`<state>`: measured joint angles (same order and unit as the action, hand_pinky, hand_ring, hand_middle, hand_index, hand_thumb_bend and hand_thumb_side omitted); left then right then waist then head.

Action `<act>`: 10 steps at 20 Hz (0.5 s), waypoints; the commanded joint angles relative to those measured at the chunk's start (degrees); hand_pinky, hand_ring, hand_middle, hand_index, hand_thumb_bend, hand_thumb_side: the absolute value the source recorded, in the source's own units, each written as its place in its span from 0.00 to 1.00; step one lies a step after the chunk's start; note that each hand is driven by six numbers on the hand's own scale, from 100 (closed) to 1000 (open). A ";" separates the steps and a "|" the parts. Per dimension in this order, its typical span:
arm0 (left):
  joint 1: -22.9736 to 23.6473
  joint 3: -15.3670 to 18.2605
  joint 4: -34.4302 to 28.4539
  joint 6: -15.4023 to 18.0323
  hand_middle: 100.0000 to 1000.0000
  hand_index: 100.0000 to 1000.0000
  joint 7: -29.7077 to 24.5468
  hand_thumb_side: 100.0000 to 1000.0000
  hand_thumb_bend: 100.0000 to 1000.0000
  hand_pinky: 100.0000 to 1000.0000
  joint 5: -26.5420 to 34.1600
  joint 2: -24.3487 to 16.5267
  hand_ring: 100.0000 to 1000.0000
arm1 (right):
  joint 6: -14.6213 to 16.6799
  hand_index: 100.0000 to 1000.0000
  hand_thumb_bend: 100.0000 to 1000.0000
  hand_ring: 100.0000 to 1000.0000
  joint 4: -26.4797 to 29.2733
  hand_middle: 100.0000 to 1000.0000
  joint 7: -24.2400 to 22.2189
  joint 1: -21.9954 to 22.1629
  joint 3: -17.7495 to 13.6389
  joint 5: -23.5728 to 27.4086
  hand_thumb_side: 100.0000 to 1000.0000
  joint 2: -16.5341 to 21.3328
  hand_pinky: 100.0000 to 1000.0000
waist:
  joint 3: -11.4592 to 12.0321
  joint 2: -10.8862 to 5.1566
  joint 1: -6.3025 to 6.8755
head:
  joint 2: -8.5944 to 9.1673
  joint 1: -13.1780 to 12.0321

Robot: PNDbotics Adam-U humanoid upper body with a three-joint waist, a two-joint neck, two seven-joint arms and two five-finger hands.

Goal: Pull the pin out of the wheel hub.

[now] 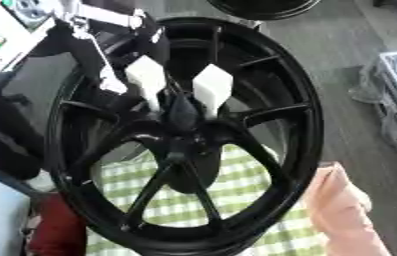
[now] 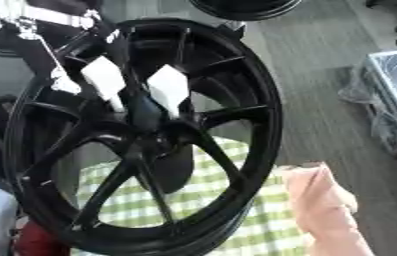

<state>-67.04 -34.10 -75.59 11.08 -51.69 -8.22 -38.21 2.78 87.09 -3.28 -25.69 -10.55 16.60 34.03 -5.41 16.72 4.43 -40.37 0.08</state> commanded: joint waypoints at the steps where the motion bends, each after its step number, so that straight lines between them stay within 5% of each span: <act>1: -1.19 0.37 -0.18 0.76 0.70 0.57 -0.27 0.00 0.20 0.81 -0.52 -0.63 0.77 | -0.08 0.79 0.00 0.71 0.33 0.66 0.24 -0.82 -0.62 -0.25 0.61 1.22 0.71 | -0.11 -0.87 -0.21 | 0.79 -0.15; 2: -1.18 0.30 -0.18 0.96 0.67 0.49 -0.27 0.00 0.17 0.81 -0.76 -0.63 0.75 | -0.08 0.79 0.00 0.71 0.32 0.66 0.25 -0.81 -0.63 -0.25 0.61 1.22 0.71 | -0.16 -0.85 -0.20 | 0.78 -0.18; 10: -1.47 1.31 0.31 4.29 0.56 0.29 -0.27 0.00 0.05 0.77 -3.82 -0.37 0.70 | -0.14 0.79 0.00 0.71 0.25 0.66 0.20 -0.82 -0.68 -0.13 0.62 1.13 0.71 | -0.46 -0.55 -0.12 | 0.83 -0.35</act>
<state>-67.21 -33.67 -75.49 13.37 -50.59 -11.09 -38.04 2.78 87.00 -3.27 -25.69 -10.56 16.60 34.03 -5.77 16.93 4.58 -40.16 -0.05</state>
